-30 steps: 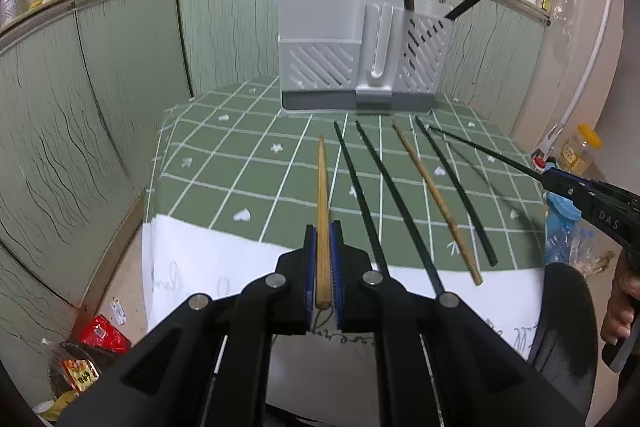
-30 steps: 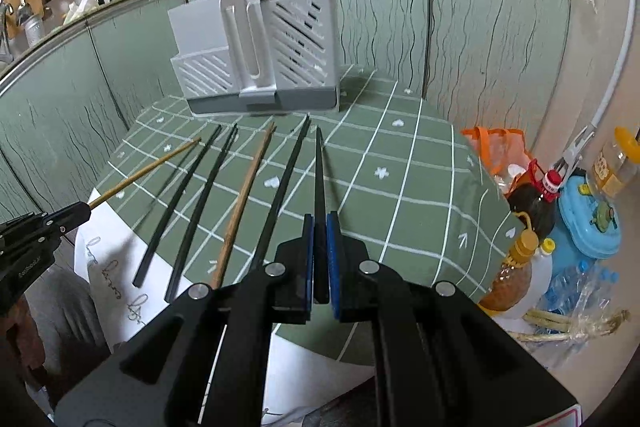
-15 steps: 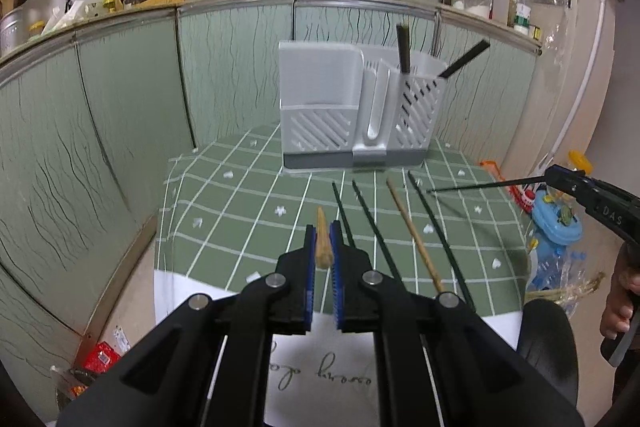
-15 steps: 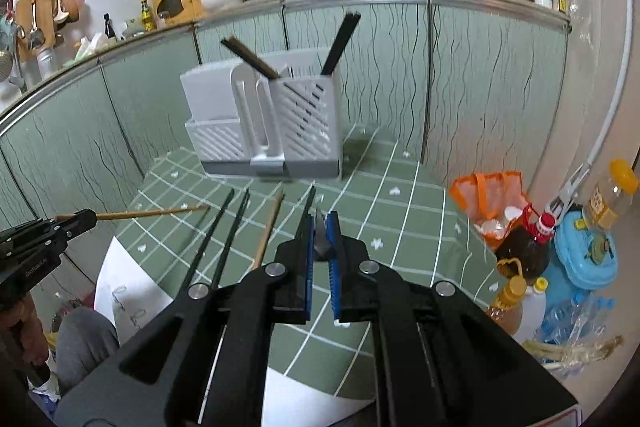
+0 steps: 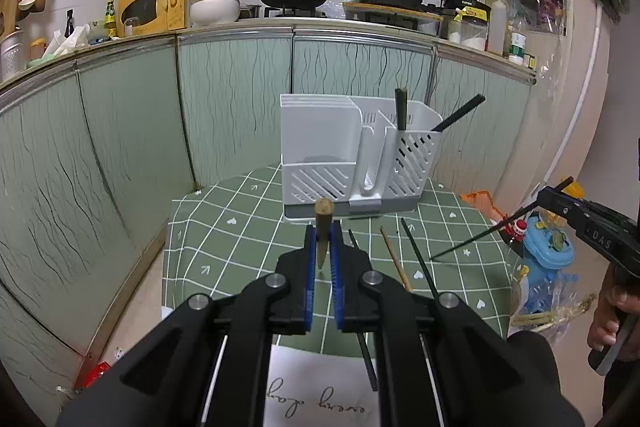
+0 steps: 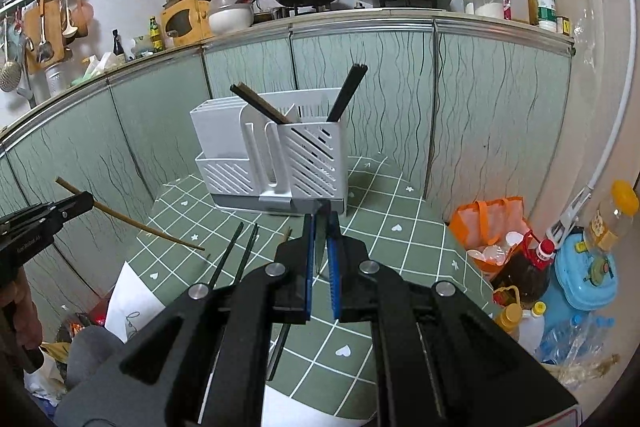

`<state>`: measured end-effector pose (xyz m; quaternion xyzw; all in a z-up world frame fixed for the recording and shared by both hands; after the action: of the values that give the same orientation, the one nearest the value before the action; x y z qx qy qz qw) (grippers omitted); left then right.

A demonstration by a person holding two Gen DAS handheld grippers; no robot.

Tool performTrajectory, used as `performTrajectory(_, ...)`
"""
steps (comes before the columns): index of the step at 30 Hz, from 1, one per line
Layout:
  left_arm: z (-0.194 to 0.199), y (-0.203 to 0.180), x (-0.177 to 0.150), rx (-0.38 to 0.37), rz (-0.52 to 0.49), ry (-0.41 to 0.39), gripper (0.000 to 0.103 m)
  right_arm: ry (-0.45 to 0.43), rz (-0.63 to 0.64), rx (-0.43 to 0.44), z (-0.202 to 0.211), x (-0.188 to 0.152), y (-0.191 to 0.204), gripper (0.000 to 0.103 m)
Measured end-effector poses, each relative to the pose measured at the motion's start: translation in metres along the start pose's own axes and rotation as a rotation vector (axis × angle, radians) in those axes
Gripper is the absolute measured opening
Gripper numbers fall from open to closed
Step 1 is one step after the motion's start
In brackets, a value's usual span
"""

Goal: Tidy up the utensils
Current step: 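Lift the wooden chopstick with the left tool while the right tool lifts its black chopstick, then drop the wooden chopstick into the holder with the left tool while the right tool drops its black one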

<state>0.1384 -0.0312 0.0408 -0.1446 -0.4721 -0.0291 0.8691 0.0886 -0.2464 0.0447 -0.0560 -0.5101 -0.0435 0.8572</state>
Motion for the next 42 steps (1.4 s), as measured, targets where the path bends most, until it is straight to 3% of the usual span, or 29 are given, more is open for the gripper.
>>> performTrajectory(15,0.007,-0.013,0.03,-0.043,-0.024,0.018,0.008,-0.031,0.022,-0.007,0.01,0.028,-0.01,0.006)
performTrajectory(42,0.0,-0.094,0.118,-0.199,-0.106,0.002,0.008,-0.117,0.055,0.061,0.023,0.14,-0.032,0.006)
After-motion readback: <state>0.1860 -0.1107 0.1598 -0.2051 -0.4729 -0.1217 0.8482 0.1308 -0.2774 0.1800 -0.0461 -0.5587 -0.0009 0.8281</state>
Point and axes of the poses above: each gripper's, at about its wrist camera, not at the fingertips, and z roughly against the way its jaws point, y to its left, x to its top, the point moved 3 cm from there along -z, roughly the way its jaws point, and after that the axes turned 11 degrees about z, right-handed, at the moved point
